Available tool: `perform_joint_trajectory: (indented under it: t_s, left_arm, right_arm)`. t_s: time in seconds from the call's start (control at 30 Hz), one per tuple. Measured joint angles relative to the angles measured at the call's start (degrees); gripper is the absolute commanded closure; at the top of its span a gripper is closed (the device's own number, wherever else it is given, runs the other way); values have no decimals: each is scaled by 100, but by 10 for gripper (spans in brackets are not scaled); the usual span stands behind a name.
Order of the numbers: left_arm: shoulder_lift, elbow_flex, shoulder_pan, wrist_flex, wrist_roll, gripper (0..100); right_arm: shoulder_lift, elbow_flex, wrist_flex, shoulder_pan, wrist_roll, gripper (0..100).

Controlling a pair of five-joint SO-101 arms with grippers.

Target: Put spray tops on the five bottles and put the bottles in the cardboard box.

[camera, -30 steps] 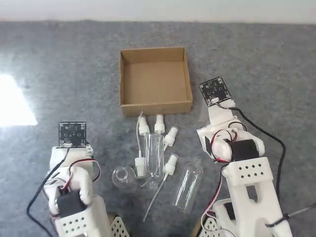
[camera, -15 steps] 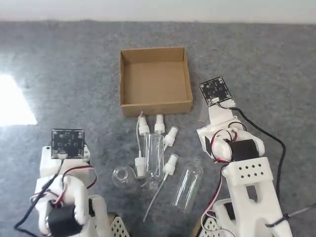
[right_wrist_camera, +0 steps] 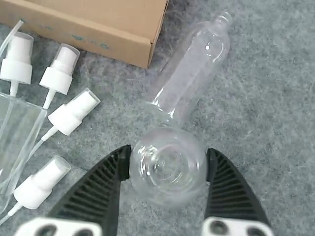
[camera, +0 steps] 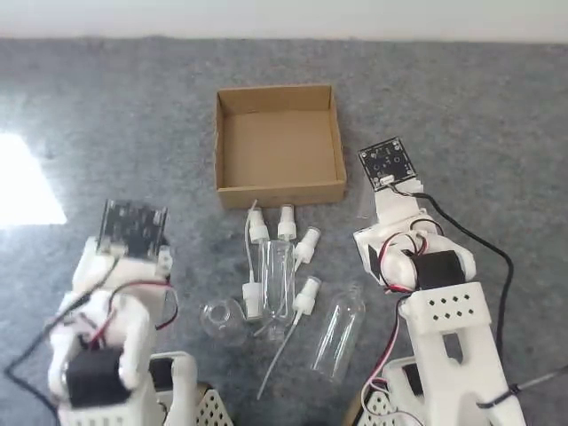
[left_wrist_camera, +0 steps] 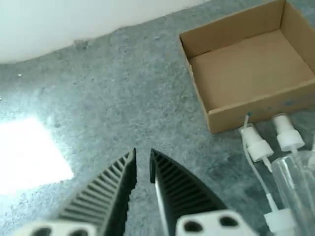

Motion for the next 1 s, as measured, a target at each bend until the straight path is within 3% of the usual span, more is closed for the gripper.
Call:
perform_joint_trajectory:
  t_s: [0.2,0.5,0.73,1.0]
  left_arm:
    - [1767,-747,651,0,589,865]
    - [4009,-1310,1319,0,1486,855]
    - [5020,-1820,1697,0,2207,855]
    - [5793,-1864,2022,-484,2523,855]
  right_arm:
    - [0,0,0,0,0,876]
    - [0,0,0,0,0,876]
    - [0,0,0,0,0,876]
    - [0,0,0,0,0,876]
